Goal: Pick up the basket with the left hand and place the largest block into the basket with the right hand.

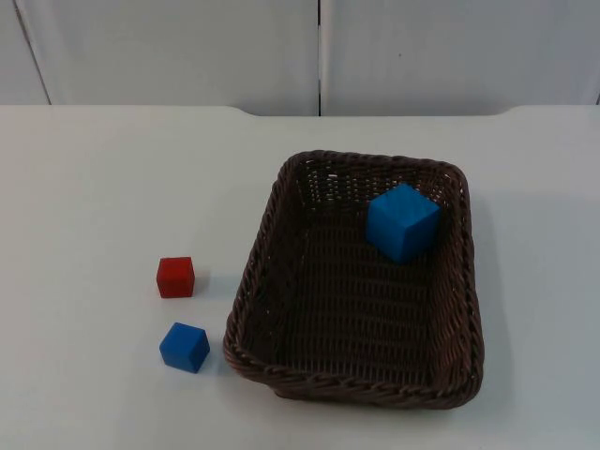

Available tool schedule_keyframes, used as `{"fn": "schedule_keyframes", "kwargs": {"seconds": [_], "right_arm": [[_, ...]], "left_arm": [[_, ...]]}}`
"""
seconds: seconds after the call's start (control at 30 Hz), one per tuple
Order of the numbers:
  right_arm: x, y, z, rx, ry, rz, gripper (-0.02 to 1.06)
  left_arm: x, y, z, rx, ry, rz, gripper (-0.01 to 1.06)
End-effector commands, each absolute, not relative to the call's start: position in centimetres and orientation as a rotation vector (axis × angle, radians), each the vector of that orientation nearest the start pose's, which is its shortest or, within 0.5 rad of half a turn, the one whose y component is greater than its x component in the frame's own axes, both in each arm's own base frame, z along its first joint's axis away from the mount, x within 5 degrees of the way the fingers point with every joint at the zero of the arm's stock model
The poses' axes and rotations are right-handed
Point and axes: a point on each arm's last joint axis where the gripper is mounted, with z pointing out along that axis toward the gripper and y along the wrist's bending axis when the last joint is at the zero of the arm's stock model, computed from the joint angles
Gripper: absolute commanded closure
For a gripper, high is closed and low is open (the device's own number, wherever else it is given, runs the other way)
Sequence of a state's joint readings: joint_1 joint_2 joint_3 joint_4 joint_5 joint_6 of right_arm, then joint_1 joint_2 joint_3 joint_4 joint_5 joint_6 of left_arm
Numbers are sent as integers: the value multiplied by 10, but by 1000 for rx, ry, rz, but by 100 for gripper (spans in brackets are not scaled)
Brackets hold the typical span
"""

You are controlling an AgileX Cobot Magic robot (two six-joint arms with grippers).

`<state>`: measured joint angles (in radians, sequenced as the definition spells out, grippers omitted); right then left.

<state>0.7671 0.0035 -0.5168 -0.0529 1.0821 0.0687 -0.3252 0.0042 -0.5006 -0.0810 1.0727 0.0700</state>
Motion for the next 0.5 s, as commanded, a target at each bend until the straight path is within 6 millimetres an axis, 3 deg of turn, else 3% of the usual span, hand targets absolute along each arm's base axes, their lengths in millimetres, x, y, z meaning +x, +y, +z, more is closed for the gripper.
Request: {"fn": "schedule_keyframes", "kwargs": {"seconds": [0.0, 0.07, 0.13, 0.17, 0.2, 0.47], "right_arm": [[-3, -8, 280, -712, 1951, 455, 23], [-3, -8, 280, -714, 1949, 454, 12], [-3, -8, 280, -714, 1949, 454, 1], [-3, -8, 280, -714, 1949, 454, 1], [-3, -8, 280, -714, 1949, 454, -1], [-3, -8, 280, -714, 1949, 454, -1]], "left_arm": [[-7, -4, 275, 406, 2029, -257, 30], [-7, -4, 275, 406, 2029, -257, 23], [-7, -4, 275, 404, 2030, -258, 9], [-7, -4, 275, 404, 2030, -258, 9], [-7, -4, 275, 404, 2030, -258, 1], [-6, -2, 275, 365, 2038, -251, 0]]}}
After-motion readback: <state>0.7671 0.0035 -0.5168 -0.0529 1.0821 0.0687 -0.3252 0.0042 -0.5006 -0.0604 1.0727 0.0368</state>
